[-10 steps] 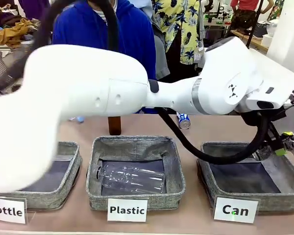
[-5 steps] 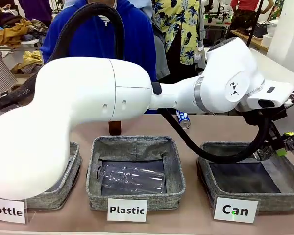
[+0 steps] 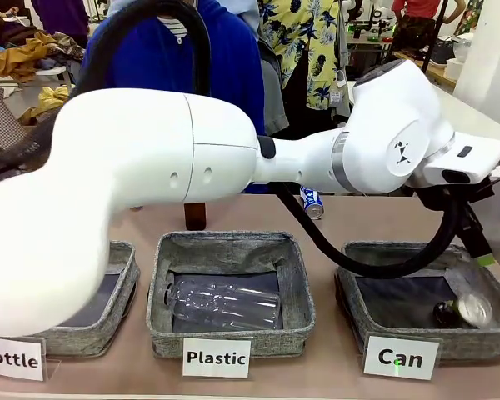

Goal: Sort the can waste into the basket.
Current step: Pick up the can waste from the table and place it in the right Fabric basket.

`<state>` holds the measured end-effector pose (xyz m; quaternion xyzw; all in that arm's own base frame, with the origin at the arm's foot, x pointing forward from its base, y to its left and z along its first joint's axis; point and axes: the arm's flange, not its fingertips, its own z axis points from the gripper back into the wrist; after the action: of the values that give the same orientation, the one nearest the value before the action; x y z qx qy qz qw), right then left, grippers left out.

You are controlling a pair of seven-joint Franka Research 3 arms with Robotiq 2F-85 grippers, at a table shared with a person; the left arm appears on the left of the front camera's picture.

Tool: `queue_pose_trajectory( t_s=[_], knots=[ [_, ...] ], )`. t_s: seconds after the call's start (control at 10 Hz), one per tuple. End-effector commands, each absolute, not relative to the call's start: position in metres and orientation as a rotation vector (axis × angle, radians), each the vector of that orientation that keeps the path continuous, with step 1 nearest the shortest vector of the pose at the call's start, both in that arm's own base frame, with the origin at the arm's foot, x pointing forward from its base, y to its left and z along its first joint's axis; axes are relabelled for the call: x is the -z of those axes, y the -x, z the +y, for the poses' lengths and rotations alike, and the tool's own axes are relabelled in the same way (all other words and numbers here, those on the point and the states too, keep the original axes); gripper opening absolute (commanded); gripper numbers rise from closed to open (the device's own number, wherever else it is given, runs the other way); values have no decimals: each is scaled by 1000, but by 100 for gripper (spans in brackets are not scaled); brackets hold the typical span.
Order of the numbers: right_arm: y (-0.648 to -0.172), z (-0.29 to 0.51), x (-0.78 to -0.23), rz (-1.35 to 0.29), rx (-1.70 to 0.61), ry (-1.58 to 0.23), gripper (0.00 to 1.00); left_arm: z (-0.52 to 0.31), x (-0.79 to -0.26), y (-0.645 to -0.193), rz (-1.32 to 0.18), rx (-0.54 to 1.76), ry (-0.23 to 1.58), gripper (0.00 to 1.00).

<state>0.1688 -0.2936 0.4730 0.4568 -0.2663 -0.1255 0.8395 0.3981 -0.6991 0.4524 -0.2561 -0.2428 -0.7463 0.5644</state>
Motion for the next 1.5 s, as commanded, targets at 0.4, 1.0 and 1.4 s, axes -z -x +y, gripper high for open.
queue_pose_trajectory(
  t_s=[0.4,1.0,1.4],
  knots=[
    [-169,-293,-473,-562,265,-966,100,-616,-480,-355,-653,1743,610,100],
    [-218,-229,-477,-443,127,-982,100,-490,-559,-328,-894,1659,901,100],
    [-194,-253,-475,-535,168,-1017,100,-607,-535,-306,-859,1753,813,100]
  ],
)
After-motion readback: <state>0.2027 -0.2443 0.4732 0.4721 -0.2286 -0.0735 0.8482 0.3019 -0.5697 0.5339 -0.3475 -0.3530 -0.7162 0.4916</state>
